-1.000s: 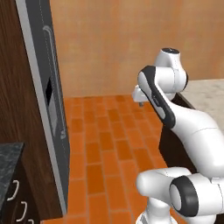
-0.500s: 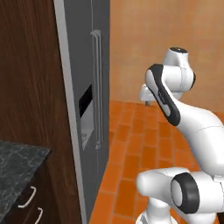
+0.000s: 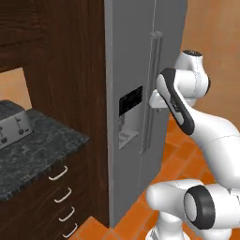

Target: Navigate to the fridge.

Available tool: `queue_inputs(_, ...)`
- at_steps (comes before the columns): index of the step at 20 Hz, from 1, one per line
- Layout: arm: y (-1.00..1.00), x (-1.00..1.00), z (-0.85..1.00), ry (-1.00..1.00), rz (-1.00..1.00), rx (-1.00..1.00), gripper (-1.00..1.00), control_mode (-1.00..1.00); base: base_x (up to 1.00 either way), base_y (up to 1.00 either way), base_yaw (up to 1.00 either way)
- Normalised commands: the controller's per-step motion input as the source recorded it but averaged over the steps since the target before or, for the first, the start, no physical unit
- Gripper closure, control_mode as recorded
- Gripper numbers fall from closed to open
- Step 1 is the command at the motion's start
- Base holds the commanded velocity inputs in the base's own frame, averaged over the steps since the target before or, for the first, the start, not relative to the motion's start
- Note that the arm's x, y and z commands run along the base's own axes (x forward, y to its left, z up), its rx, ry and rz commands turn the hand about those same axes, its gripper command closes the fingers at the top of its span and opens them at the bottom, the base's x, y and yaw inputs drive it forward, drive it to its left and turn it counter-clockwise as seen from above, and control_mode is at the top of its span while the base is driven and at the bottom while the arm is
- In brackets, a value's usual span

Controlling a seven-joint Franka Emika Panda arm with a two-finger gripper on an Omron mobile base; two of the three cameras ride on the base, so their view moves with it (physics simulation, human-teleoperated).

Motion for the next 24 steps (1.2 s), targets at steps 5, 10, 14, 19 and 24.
queue_inputs(5, 0.0, 0.0, 0.0, 0.0, 0.0, 0.0, -1.0, 1.0, 0.01, -0.71, 0.69)
queue_inputs(10, 0.0, 0.0, 0.0, 0.0, 0.0, 0.0, -1.0, 1.0, 0.12, -1.0, 0.52)
queue_inputs(14, 0.0, 0.0, 0.0, 0.0, 0.0, 0.0, -1.0, 1.0, 0.23, -1.0, 0.45)
queue_inputs(19, 0.0, 0.0, 0.0, 0.0, 0.0, 0.0, -1.0, 1.0, 0.28, -0.81, 0.4)
queue_inputs(24, 0.0, 0.0, 0.0, 0.0, 0.0, 0.0, -1.0, 1.0, 0.28, -0.55, 0.32)
